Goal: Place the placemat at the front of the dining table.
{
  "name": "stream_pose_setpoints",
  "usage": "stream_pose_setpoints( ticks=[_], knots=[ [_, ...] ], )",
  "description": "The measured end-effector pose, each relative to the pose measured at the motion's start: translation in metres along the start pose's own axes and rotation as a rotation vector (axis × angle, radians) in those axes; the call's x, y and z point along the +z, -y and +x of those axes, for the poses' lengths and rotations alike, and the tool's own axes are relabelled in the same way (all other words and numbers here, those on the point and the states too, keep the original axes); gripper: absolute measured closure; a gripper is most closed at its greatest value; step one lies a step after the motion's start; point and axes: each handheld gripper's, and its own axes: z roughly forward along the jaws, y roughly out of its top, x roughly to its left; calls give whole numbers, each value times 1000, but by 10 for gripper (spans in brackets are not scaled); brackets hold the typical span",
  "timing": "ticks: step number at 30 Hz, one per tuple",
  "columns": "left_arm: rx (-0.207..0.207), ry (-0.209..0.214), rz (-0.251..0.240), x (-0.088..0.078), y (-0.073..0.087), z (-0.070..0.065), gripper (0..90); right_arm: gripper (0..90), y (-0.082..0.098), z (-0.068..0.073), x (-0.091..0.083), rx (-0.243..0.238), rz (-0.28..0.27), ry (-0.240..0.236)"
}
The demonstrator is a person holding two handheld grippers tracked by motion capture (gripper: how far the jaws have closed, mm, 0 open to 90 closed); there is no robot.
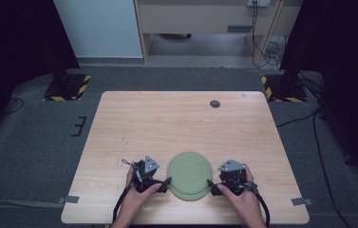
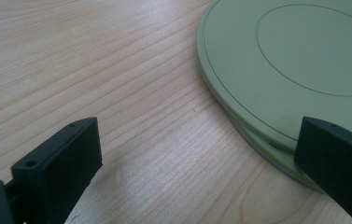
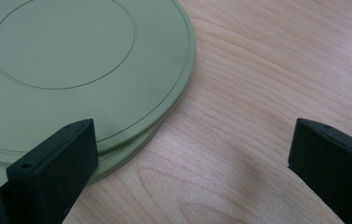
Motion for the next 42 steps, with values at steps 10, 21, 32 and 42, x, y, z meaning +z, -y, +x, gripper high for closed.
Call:
stream_pose_setpoints(
  ticks=[10,21,32,42],
  knots=[
    [-15,-8,-6,2,-1,1,0,9,-2,-2,3,16,-4,18],
    [-7,0,-18,0,-1,1,19,46,-2,-2,2,18,-16,23],
    [11,14,-8,-2,0,-2,19,44,0,0,-2,0,-16,-11],
    [8,6,-4,1,0,-3,0,34,-1,3,2,-6,-9,2]
  ],
)
